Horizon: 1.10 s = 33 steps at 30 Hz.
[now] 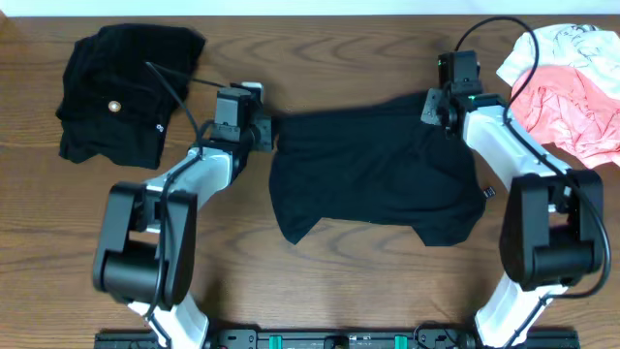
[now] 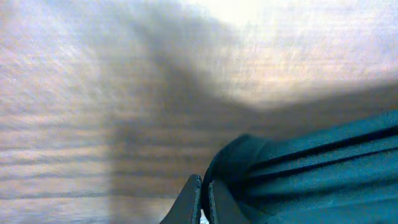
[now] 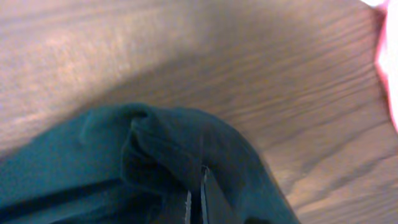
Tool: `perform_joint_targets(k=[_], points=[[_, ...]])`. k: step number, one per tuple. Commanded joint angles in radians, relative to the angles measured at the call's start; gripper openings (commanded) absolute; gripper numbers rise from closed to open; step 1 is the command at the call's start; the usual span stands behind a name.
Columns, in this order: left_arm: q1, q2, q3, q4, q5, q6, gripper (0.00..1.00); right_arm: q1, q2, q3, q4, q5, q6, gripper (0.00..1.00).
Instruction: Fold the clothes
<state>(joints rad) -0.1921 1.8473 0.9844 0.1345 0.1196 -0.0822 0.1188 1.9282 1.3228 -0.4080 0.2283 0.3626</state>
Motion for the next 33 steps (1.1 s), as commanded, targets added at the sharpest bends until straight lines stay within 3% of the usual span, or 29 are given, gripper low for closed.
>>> perform_joint_targets(k=[1,10,11,12,13,17,20,21,23,24,25,26,27,33], points=[[0.035,-0.042,0.023,-0.015,-0.132,0.003,0.06,-0.047,-0.074,0.017,-0.002,0.163,-0.019,0.01],[0.076,-0.045,0.023,-0.028,-0.140,0.002,0.06,-0.090,-0.086,0.016,-0.037,0.168,-0.020,0.01],[0.080,-0.045,0.023,-0.028,-0.139,0.002,0.06,-0.095,-0.086,0.016,-0.035,0.167,-0.020,0.15],[0.083,-0.045,0.023,-0.028,-0.139,0.002,0.06,-0.100,-0.086,0.016,-0.030,0.161,-0.020,0.43],[0.082,-0.045,0.023,-0.028,-0.139,0.002,0.06,-0.100,-0.086,0.016,-0.030,0.160,-0.020,0.47],[0.069,-0.069,0.023,-0.028,-0.111,0.003,0.06,-0.098,-0.087,0.016,-0.034,0.160,-0.028,0.48],[0.037,-0.108,0.023,-0.022,-0.046,0.017,0.06,-0.098,-0.087,0.016,-0.037,0.159,-0.027,0.64],[0.022,-0.119,0.023,-0.015,-0.002,0.042,0.07,-0.098,-0.087,0.016,-0.039,0.156,-0.027,0.64],[-0.008,-0.129,0.023,0.011,0.104,0.079,0.13,-0.098,-0.089,0.016,-0.047,0.146,-0.027,0.62],[-0.021,-0.129,0.023,0.027,0.147,0.091,0.17,-0.098,-0.091,0.016,-0.054,0.135,-0.027,0.54],[-0.040,-0.129,0.023,0.054,0.198,0.094,0.22,-0.098,-0.096,0.016,-0.063,0.118,-0.027,0.37],[-0.056,-0.129,0.023,0.079,0.232,0.094,0.25,-0.098,-0.101,0.016,-0.076,0.101,-0.026,0.06],[-0.074,-0.129,0.023,0.105,0.256,0.094,0.26,-0.098,-0.108,0.016,-0.088,0.089,-0.016,0.01],[-0.208,-0.107,0.047,0.258,0.280,0.134,0.29,-0.098,-0.201,0.016,-0.209,0.013,0.060,0.01]])
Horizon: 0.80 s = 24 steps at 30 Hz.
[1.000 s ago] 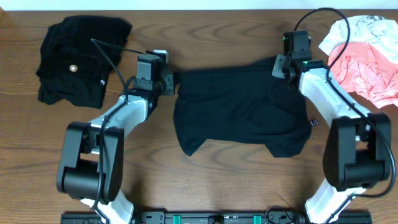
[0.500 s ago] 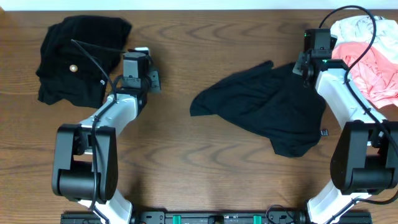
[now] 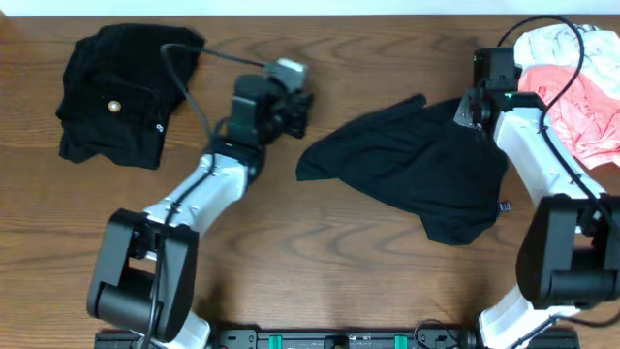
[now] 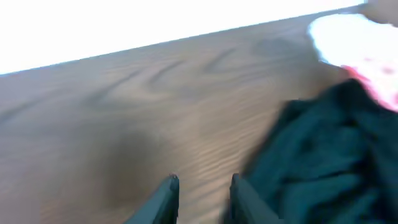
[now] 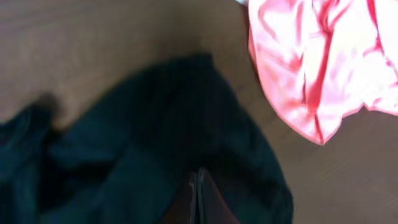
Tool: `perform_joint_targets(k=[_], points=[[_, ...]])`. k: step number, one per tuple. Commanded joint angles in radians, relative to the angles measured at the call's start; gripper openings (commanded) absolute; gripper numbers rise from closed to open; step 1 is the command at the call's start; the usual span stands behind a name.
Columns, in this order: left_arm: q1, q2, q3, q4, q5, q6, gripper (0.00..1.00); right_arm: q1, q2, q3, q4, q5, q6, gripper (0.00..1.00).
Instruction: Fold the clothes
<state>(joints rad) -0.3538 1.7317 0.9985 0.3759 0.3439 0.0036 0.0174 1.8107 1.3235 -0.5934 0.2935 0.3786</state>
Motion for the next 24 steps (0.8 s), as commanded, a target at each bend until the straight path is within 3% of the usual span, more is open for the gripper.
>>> perform_joint_targets(k=[1,9,15,20,24], points=[[-0.066,0.021,0.050,0.014,0.056,0.061,0.29,0.004,-0.100,0.016,-0.042,-0.067,0.045,0.01],[-0.144,0.186,0.193,0.011,0.057,0.074,0.29,0.029,-0.258,0.015,-0.270,-0.133,0.123,0.01],[-0.194,0.286,0.255,-0.029,0.065,0.077,0.28,0.036,-0.373,0.015,-0.298,-0.133,0.122,0.01],[-0.244,0.339,0.267,-0.098,0.060,0.184,0.27,0.036,-0.437,0.015,-0.304,-0.134,0.122,0.01],[-0.286,0.367,0.312,-0.219,-0.056,0.311,0.22,0.036,-0.448,0.015,-0.328,-0.134,0.122,0.01]])
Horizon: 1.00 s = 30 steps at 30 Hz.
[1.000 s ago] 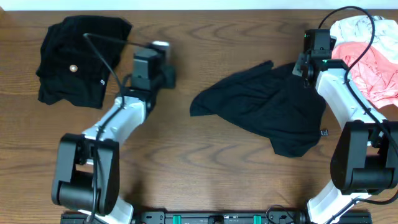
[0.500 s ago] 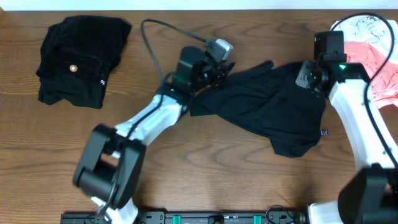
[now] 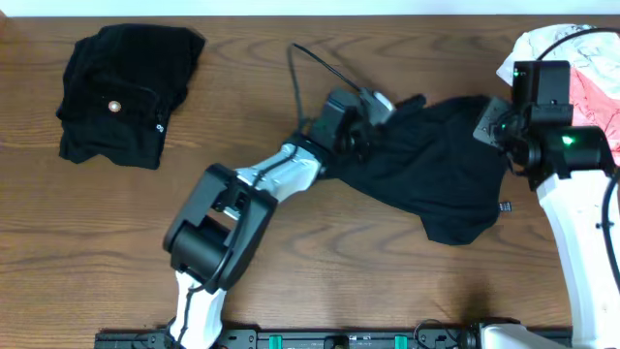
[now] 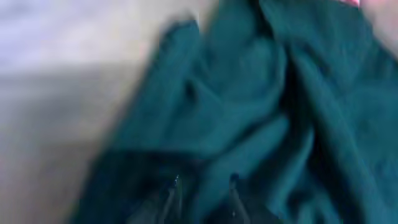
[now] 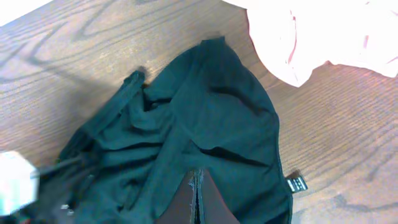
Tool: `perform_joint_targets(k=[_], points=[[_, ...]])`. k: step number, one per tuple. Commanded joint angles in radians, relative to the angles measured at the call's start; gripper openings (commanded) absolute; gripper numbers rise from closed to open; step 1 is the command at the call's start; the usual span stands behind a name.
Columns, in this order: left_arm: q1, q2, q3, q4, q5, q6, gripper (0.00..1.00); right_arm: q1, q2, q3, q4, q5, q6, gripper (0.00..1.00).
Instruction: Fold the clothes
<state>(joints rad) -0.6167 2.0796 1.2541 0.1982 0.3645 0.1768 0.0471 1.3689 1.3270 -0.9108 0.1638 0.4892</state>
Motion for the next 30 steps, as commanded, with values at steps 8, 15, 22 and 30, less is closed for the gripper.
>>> perform_joint_targets(k=[8,15,22,30], points=[[-0.062,0.100,0.200,-0.173,-0.172,0.226,0.19,0.006,-0.006,0.012,-0.058,-0.015,0.011,0.01],[-0.062,0.148,0.256,-0.226,-0.172,0.226,0.06,0.006,-0.006,0.012,-0.082,-0.014,0.011,0.01],[-0.050,0.154,0.256,-0.371,-0.257,0.227,0.06,0.006,-0.006,0.012,-0.080,-0.015,0.011,0.01],[0.022,0.153,0.256,-0.597,-0.385,0.217,0.06,0.006,-0.006,0.012,-0.079,-0.014,0.011,0.01]])
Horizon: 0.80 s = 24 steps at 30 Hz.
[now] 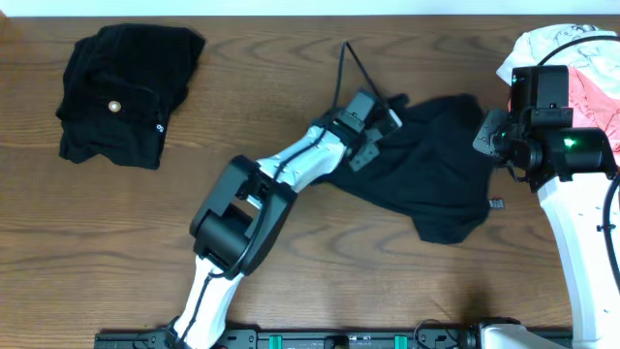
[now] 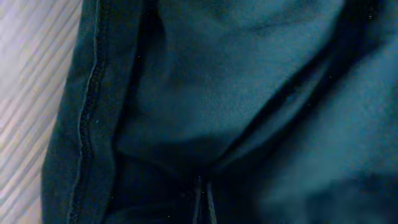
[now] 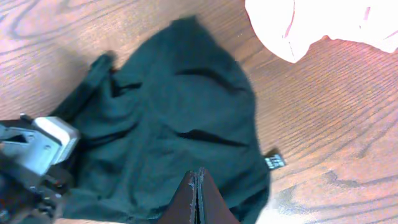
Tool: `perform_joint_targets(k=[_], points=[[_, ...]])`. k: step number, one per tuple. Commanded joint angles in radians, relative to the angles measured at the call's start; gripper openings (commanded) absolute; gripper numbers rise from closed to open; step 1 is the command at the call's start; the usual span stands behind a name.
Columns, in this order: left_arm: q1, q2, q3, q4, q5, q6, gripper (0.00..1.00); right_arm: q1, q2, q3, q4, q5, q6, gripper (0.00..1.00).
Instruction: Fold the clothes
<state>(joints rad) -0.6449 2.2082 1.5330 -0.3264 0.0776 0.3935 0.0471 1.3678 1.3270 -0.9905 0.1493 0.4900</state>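
Note:
A black garment (image 1: 426, 170) lies crumpled on the wooden table right of centre, with a small tag (image 1: 496, 204) at its right edge. My left gripper (image 1: 373, 121) reaches to its upper left part. In the left wrist view dark cloth (image 2: 217, 93) fills the frame, and the left gripper (image 2: 200, 193) is shut on a fold of it. My right gripper (image 1: 489, 136) hangs well above the garment's right side. It (image 3: 199, 177) is shut, with nothing seen between its fingers and the garment (image 3: 174, 118) below.
A folded black garment (image 1: 126, 87) sits at the far left of the table. A pile of pink and white clothes (image 1: 581, 58) lies at the far right, close to the right arm. Bare wood (image 1: 291, 262) spans the front.
My left gripper was open over the garment's left part and is now shut on the cloth. The garment's left edge has drawn in a little. The right gripper stays high and shut.
Both grippers were shut on the top corners of the spread garment at mid-table. Then the left gripper was open and clear of it, and the garment hung bunched toward the right. Later the left gripper hovered open at its left edge; now it grips the cloth.

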Motion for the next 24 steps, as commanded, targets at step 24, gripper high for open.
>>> perform_joint_targets(k=[24], points=[[0.211,-0.071,-0.023,-0.312,-0.156,-0.355,0.06,0.007,0.020,-0.083,0.007,-0.168,-0.028,0.01]])
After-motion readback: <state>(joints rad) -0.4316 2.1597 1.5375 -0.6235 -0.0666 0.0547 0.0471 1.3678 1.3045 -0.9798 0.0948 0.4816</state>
